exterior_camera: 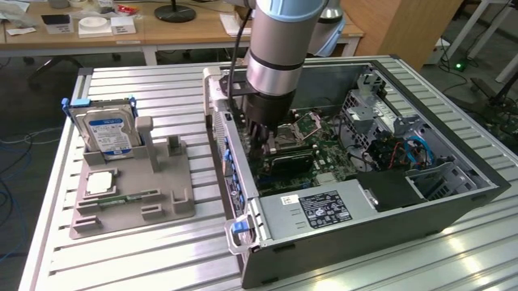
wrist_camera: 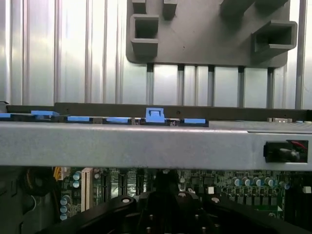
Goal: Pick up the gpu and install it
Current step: 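Press down on the gpu until it lock into place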
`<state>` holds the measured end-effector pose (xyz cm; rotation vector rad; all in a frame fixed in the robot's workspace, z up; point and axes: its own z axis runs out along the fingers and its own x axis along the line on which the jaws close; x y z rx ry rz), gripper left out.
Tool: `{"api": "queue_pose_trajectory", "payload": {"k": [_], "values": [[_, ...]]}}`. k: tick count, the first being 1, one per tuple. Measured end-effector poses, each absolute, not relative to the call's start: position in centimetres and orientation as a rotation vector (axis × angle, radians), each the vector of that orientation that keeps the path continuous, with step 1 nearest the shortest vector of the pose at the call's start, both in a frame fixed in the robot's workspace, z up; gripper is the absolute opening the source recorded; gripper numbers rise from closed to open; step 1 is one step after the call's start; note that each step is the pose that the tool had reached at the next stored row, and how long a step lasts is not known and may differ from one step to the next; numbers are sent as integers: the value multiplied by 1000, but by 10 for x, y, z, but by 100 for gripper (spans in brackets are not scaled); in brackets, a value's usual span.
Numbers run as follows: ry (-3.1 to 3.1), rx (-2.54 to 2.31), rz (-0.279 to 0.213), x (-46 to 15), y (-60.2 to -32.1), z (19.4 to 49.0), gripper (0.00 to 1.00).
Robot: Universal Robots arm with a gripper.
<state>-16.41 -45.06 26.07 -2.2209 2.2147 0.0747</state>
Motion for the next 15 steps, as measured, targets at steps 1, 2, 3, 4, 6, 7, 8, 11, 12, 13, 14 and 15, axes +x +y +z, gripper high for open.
{"api": "queue_pose_trajectory", "payload": {"k": [1,2,3,4,6,7,8,11,12,13,14,15], "values": [[2213,-2219,77,-164,-450,261,11],[2212,-2218,79,-163,-450,262,11],[2211,-2217,81,-163,-450,263,11],[2211,-2217,81,-163,-450,264,11],[2212,-2217,81,-163,-450,272,11],[2212,-2218,81,-163,-450,275,11],[2212,-2218,81,-163,-450,276,11],[2212,-2218,81,-163,-450,276,11],[2212,-2218,81,-163,-450,276,11],[2212,-2218,81,-163,-450,276,11],[2212,-2218,81,-163,-450,276,11],[2212,-2218,81,-163,-450,276,11]]}}
